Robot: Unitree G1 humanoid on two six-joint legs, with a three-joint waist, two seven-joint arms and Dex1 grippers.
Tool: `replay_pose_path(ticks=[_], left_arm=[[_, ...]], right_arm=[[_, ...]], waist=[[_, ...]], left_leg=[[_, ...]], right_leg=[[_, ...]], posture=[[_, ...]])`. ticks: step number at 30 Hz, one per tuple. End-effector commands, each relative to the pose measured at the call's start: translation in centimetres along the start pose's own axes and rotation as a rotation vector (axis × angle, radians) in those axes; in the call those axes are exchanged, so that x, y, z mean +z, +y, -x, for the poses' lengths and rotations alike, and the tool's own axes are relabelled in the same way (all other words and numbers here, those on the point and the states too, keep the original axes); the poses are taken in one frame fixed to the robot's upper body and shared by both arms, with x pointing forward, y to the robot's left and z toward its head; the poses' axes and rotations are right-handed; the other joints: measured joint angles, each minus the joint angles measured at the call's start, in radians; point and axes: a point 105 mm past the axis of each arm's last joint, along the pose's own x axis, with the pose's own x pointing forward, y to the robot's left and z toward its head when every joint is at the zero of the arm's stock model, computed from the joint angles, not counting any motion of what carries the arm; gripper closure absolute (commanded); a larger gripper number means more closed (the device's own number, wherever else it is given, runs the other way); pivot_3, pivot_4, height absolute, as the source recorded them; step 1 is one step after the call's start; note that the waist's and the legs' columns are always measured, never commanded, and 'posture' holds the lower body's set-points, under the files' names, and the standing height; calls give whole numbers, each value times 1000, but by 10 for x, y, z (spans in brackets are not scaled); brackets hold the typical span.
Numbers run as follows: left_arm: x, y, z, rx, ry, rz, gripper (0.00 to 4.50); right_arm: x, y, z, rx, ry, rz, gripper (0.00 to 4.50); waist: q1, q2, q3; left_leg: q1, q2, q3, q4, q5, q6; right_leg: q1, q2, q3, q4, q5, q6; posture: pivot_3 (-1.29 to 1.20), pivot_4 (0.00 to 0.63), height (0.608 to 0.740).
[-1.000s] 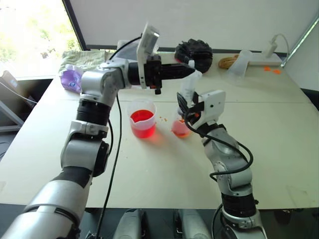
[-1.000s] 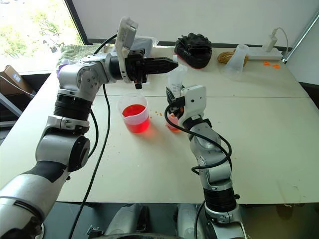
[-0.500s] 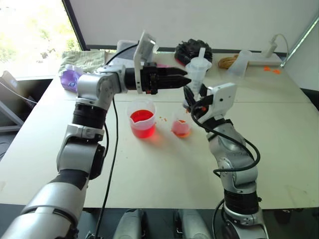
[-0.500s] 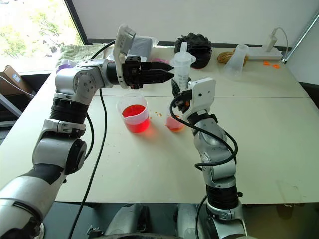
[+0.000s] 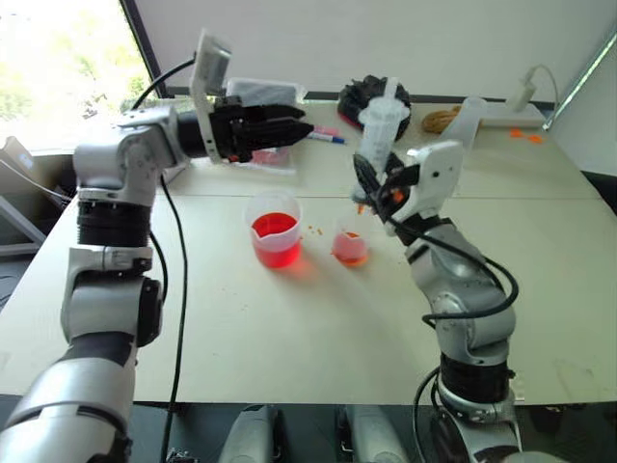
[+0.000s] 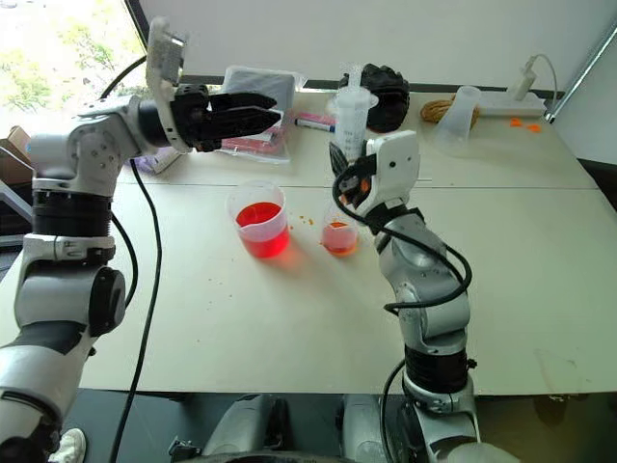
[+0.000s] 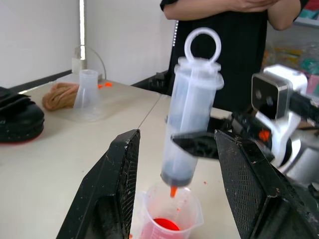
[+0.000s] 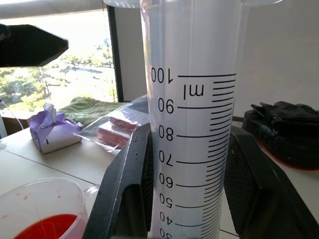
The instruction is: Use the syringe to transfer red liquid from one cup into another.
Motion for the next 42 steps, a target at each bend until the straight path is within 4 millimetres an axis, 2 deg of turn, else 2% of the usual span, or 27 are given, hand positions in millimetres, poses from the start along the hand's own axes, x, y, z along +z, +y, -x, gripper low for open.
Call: replay_pose_path(ticks=[1, 6, 9, 13, 16, 18, 23, 28, 33, 36, 40, 42], left_arm=[[6, -8, 2, 3, -42, -38, 2049], [-4, -20, -3, 1, -49, -55, 2049], [-8, -22, 1, 24, -64, -40, 2049], [-18, -27, 4, 44, -57, -26, 2049], [-22, -29, 7, 63, -60, -11, 2049], [-23, -29, 9, 77, -61, -6, 2049], [-24, -31, 16, 105, -58, -1, 2049], [-24, -36, 19, 112, -38, -24, 2049], [-32, -52, 25, 53, 40, -61, 2049], [-41, -68, 40, -2, 134, -81, 2049], [-49, -80, 70, -34, 287, -91, 2049], [-51, -83, 78, -46, 332, -86, 2049]], right_arm=[[32, -12, -3, 1, 5, 9, 3168], [53, -39, -11, -6, 139, -5, 3168], [55, -58, -12, -31, 254, -7, 3168], [34, -84, -1, -110, 474, -25, 3168], [4, -95, 13, -124, 678, -23, 3168], [-20, -97, 23, -93, 825, -7, 3168], [-56, -96, 39, -23, 1108, 20, 3168], [-64, -90, 38, 0, 1220, -36, 3168], [-68, -90, 31, -58, 1260, -45, 3168], [-73, -91, 27, -94, 1279, -56, 3168], [-82, -92, 29, -135, 1310, -71, 3168], [-85, -92, 29, -146, 1318, -76, 3168]], waist=[[3, 0, 0], [2, 0, 0], [0, 0, 0], [-1, 0, 0], [0, 0, 0], [0, 0, 0], [-2, 0, 0], [-4, 0, 0], [-1, 0, 0], [-1, 0, 0], [-4, 0, 0], [-3, 1, 0]], left_leg=[[0, 0, 0, 0, 0, 0], [-1, 0, 0, 0, 0, 0], [-1, 0, 0, 0, -1, 1], [0, 0, 0, -1, -1, 2], [0, 0, 0, -1, -1, 2], [-1, 0, 0, -1, -1, 2], [0, 0, 1, -1, -1, 2], [-1, 0, 1, -1, -1, 2], [-1, 0, 1, -1, -2, 3], [-1, 0, 2, -1, -2, 3], [-1, 0, 2, -1, -2, 3], [-1, 0, 2, -1, -2, 3]], right_leg=[[0, 0, 0, 0, 0, 0], [1, -2, 0, 0, 0, 0], [0, -3, 0, -1, 0, 0], [0, -3, 0, -1, 0, 0], [0, -3, 0, -1, 0, 0], [0, -3, 0, -1, 0, 0], [0, -4, 0, -2, 0, 0], [0, -4, 0, -2, 0, 0], [0, -4, 0, -3, 0, 0], [0, -5, 0, -3, 0, 0], [-1, -5, 0, -3, 0, -1], [-1, -5, 0, -4, 0, -1]], posture=[[0, 150, 740], [0, 150, 740], [0, 150, 740], [0, 150, 740], [0, 150, 740], [0, 150, 740], [0, 150, 740], [0, 150, 740], [0, 150, 740], [0, 150, 740], [0, 150, 740], [0, 150, 740]])
